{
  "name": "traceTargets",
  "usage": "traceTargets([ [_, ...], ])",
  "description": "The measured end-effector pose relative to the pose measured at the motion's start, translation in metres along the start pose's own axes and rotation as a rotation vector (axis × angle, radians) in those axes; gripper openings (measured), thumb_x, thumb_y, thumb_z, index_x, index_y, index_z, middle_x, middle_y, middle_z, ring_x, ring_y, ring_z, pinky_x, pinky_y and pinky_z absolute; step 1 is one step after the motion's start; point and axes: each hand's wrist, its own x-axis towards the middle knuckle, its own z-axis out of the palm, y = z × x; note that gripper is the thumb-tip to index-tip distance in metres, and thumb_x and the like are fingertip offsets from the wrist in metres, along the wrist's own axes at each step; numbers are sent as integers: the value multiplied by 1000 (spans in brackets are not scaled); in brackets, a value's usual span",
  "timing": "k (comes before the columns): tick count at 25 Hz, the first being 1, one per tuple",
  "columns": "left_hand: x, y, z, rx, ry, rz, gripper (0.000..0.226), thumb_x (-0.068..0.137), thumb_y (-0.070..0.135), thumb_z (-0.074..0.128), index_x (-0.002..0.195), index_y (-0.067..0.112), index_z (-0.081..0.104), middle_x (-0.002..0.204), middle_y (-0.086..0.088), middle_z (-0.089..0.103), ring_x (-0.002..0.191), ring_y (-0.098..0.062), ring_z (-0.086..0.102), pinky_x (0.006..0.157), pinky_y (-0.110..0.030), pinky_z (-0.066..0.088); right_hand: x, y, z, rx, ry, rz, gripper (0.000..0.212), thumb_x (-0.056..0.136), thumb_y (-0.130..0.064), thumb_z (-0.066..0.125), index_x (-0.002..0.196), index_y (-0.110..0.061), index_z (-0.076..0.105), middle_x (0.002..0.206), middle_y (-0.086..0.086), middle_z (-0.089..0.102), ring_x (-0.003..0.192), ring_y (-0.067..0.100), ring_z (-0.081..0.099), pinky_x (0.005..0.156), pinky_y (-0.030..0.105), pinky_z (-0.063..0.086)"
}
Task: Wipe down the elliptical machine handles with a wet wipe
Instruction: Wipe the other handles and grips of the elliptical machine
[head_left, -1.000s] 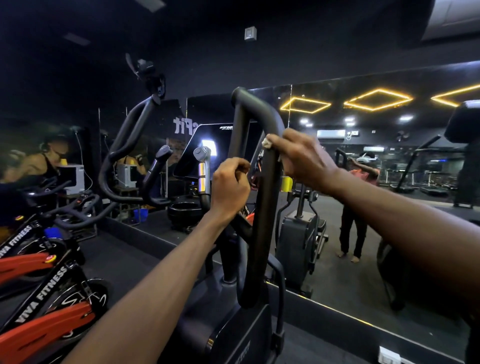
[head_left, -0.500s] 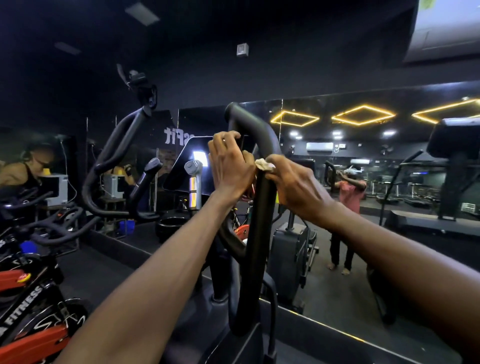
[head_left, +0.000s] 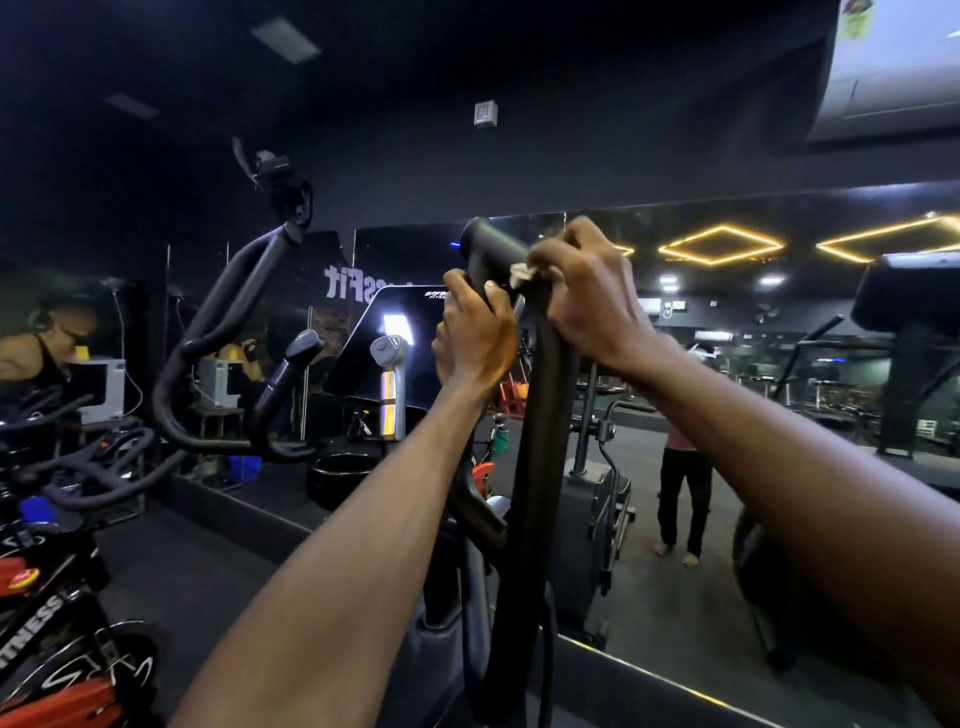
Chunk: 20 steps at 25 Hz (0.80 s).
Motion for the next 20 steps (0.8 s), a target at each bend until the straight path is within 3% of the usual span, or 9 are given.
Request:
traceTargets([
  [3, -1, 0, 0, -41, -5, 17, 24, 99, 35, 39, 114, 15, 39, 105, -13, 62, 93, -36, 60, 70, -37, 34, 23, 4, 9, -20, -73, 73, 19, 83, 5, 63, 96, -6, 71, 98, 17, 57, 84, 31, 56, 69, 31, 40],
  [6, 0, -5, -2, -73, -19, 62, 26, 99, 33, 41, 115, 12, 41, 108, -19, 64, 93, -39, 60, 70, -40, 40, -9, 5, 6, -6, -57, 26, 17, 80, 5, 67, 92, -6, 71, 98, 17, 57, 88, 32, 55, 73, 35, 44],
  [12, 1, -7, -3, -71, -39, 65, 27, 98, 37, 38, 109, 12, 39, 99, -19, 64, 85, -40, 61, 70, -49, 51, 44, -18, 21, -80, -204, 52, 12, 86, -9, 66, 94, -3, 72, 104, 18, 58, 97, 35, 51, 75, 38, 47],
  [16, -1, -7, -5, -115, -37, 70, 27, 100, 32, 39, 114, 8, 42, 102, -21, 63, 87, -40, 61, 68, -44, 47, 13, -10, 12, -72, -91, -17, 10, 80, 3, 67, 86, -3, 72, 100, 18, 64, 92, 37, 55, 72, 43, 51],
  [20, -2, -9, -5, -64, -49, 85, 29, 101, 41, 33, 108, 14, 38, 96, -15, 62, 80, -36, 63, 68, -46, 52, 61, -30, 34, -51, -209, 35, 17, 87, -7, 61, 95, -11, 75, 101, 13, 65, 88, 35, 66, 72, 38, 55],
])
